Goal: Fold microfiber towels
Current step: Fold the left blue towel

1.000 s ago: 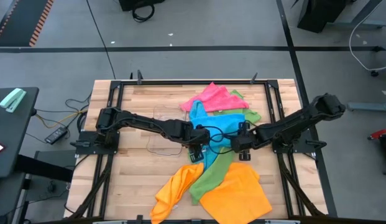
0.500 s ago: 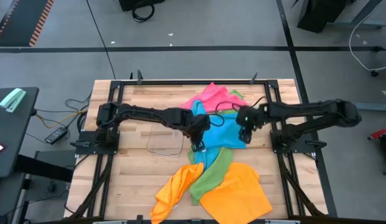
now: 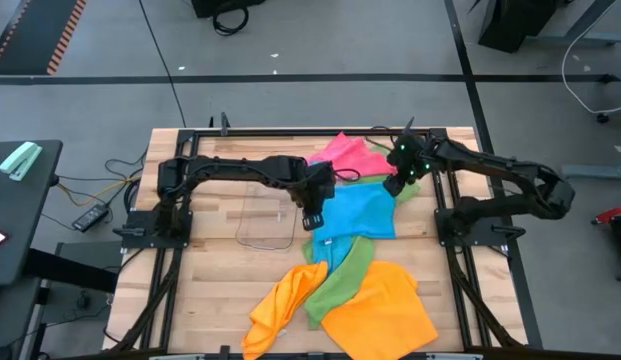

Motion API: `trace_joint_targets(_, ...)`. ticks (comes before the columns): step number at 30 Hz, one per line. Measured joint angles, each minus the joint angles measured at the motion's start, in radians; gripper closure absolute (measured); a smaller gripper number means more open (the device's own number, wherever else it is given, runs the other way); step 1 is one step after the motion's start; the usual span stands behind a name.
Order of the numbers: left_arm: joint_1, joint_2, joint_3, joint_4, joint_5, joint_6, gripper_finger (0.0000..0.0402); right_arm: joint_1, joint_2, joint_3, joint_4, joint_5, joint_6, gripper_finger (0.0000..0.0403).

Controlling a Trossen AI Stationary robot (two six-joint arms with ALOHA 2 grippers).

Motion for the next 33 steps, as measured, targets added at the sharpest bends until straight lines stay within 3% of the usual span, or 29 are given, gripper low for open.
trace_joint_targets(7,0.059,0.0,0.0,0.0,0.061,0.021,0.0323,-0.098,0.109,0.0,0.043,-0.054,-0.029,0.0201)
trace_joint_targets(15,0.079,0.0,0.0,-0.001,0.134,0.021,0.0336,-0.126,0.192,0.0,0.046,-0.045,-0.061,0.0188)
trace_joint_targets(19,0.076,0.0,0.0,-0.001,0.142,0.021,0.034,-0.126,0.225,0.0,0.046,-0.106,-0.086,0.0189)
trace_joint_targets(33,0.056,0.0,0.001,-0.063,0.142,0.011,0.0349,-0.124,0.25,0.0,0.083,-0.115,-0.135,0.0337)
